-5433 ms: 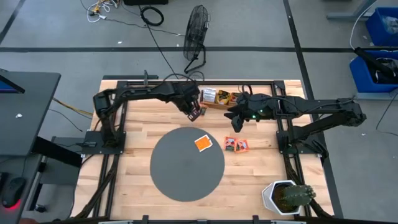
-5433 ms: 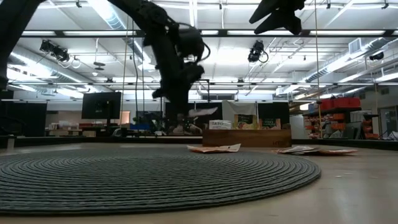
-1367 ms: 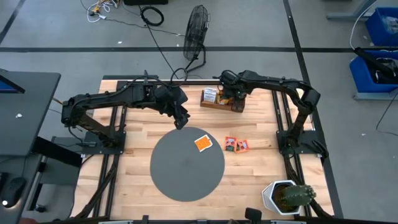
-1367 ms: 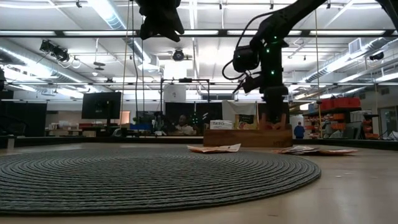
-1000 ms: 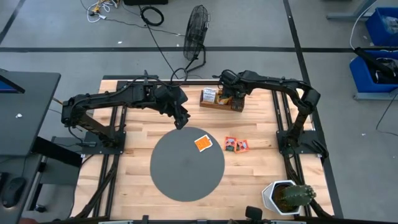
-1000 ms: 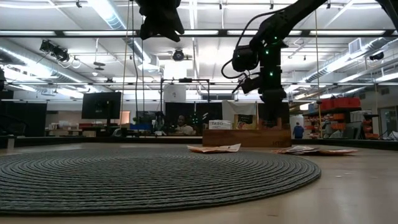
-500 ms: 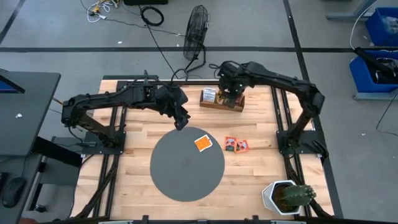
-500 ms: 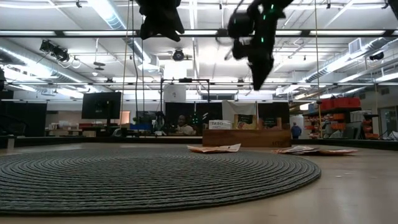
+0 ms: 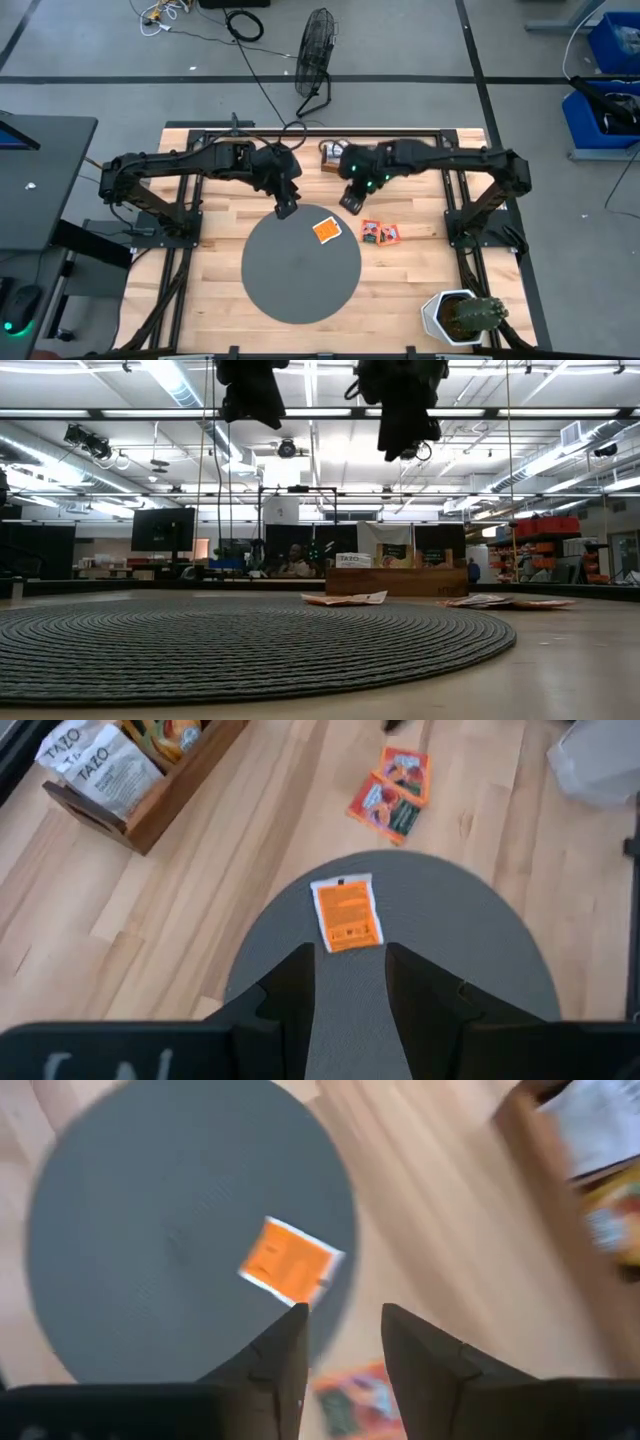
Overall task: Pick & Place Tea
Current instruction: Put the white tea bag into the left section of the wooden organizer
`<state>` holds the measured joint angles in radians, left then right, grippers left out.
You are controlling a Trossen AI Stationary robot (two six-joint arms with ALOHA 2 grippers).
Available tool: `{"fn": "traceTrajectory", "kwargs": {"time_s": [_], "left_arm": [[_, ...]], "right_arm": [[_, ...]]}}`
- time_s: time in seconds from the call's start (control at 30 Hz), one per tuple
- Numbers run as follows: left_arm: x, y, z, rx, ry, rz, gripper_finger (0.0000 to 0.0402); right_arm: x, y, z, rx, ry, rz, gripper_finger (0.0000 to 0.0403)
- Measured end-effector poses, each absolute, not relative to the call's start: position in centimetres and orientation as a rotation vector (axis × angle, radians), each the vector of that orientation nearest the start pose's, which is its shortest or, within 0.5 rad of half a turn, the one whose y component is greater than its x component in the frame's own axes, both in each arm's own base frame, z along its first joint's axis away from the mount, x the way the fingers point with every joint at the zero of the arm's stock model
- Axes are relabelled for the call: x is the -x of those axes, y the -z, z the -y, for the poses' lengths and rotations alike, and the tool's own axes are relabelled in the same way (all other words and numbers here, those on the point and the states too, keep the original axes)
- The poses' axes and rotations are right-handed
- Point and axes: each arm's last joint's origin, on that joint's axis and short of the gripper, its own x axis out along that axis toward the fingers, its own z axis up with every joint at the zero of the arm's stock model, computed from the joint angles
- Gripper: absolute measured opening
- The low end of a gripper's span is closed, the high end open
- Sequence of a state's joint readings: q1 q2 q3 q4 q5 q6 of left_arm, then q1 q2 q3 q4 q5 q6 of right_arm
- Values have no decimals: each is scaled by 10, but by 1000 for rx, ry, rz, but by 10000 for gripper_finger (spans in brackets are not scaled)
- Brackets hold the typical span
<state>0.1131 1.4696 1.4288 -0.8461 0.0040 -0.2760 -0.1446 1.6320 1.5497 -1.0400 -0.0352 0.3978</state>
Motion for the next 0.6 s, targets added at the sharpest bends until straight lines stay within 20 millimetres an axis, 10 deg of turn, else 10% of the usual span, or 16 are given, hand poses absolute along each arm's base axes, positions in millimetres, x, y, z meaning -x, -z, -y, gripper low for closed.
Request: {"fn": "traceTrajectory", "kwargs": {"time_s": [0.6], "left_arm": [[-285, -332, -31, 242, -206, -1056, 129]], "right_arm": [[-350, -216, -6, -831, 438, -1017, 187]]}}
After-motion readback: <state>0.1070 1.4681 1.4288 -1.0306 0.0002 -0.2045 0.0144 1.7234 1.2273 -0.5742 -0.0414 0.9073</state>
